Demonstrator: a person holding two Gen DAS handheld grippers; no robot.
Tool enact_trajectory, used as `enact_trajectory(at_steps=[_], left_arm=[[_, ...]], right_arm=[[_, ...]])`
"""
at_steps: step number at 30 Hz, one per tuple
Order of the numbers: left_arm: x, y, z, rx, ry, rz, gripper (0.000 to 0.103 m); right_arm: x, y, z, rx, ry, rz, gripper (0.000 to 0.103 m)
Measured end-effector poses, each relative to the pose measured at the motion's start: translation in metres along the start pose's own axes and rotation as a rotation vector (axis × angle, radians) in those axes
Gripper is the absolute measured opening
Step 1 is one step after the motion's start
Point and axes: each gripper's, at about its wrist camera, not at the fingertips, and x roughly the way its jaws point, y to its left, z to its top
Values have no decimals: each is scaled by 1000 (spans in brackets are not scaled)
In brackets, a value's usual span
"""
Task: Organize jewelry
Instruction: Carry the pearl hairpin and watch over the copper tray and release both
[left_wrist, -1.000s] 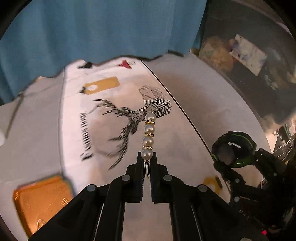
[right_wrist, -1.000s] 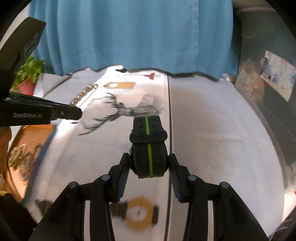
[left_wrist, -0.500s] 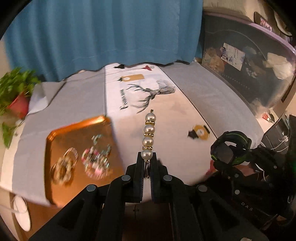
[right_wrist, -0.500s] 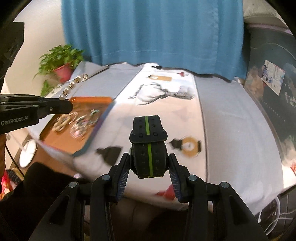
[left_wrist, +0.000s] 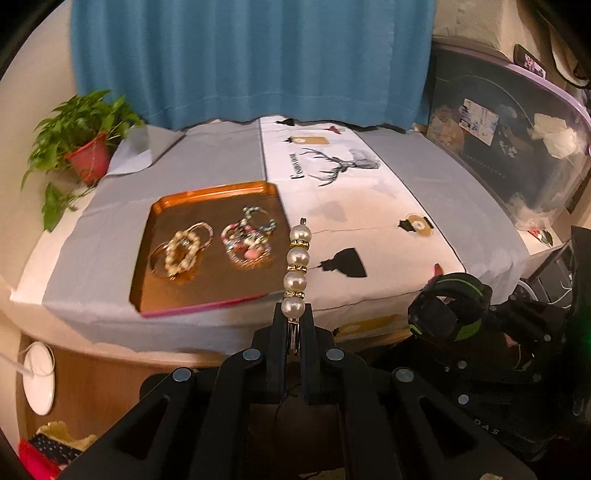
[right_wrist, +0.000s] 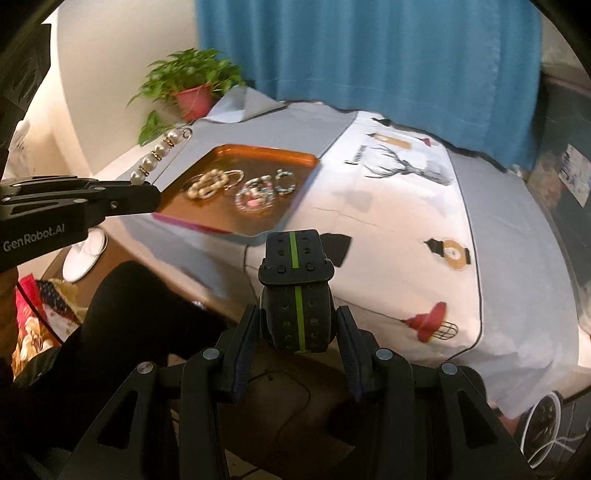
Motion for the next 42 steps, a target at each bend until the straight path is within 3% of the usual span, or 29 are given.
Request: enact_trajectory(at_steps=[8, 15, 42], left_arm=[[3, 24, -12, -46, 4, 26, 4], [19, 54, -4, -80, 12, 65, 4], [141, 143, 85, -108, 46, 166, 4]], right_arm=[[10, 19, 5, -42, 24, 0, 43], [38, 31, 26, -78, 41, 8, 43], [190, 59, 151, -121, 71, 60, 43]])
